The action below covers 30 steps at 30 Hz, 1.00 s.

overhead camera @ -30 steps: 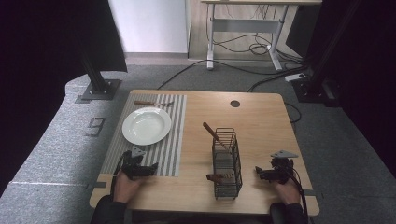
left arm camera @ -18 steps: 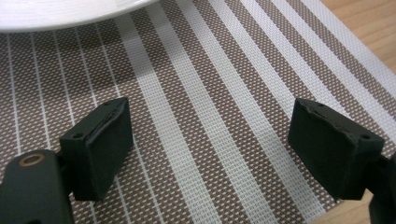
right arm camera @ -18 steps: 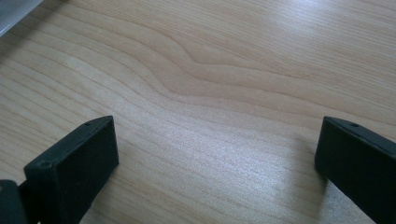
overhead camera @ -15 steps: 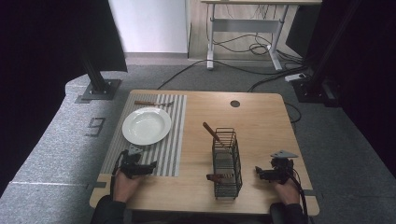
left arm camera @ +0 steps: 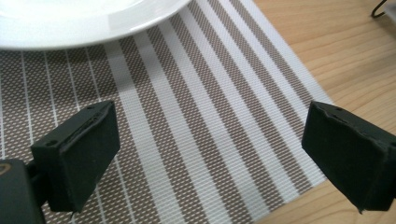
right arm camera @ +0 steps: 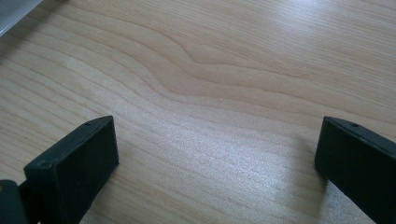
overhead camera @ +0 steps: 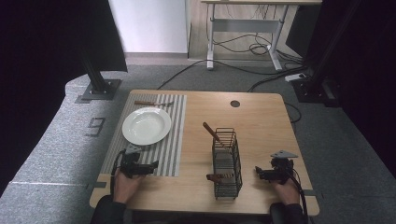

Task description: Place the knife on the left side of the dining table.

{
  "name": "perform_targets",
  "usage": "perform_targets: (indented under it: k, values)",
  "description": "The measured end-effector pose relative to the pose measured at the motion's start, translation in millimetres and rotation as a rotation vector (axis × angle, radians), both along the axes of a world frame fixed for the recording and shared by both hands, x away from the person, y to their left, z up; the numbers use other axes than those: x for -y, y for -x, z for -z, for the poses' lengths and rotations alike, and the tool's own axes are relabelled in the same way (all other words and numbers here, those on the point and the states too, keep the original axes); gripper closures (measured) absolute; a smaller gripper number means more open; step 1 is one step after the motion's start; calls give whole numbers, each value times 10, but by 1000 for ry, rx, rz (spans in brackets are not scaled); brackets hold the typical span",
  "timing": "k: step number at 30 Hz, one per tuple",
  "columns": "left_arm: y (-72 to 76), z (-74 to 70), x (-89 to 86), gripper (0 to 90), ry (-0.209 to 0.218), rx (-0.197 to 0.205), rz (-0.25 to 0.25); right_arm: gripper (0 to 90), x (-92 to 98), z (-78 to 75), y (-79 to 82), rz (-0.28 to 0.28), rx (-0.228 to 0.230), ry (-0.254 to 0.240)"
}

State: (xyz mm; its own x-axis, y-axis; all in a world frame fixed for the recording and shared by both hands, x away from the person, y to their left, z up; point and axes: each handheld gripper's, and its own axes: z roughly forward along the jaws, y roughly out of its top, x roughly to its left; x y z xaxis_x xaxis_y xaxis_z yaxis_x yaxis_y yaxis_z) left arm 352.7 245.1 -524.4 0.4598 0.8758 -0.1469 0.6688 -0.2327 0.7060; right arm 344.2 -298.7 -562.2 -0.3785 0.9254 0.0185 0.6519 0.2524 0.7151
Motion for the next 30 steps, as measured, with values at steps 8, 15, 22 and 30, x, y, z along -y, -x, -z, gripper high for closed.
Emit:
perform_targets:
  k: [8, 15, 22, 30]
  values:
    - [-17, -173, 119, 15, 30, 15, 19, 0, -1, 0, 0, 1, 0, 0]
    - [-36, -356, 267, 2, 52, 38, 34, 0, 0, 0, 0, 1, 0, 0]
    - [-74, -502, 448, 13, 52, 49, 64, 0, -1, 0, 0, 0, 0, 0]
    - [-105, -622, 588, 20, 74, 54, 65, 0, 0, 0, 0, 0, 0, 0]
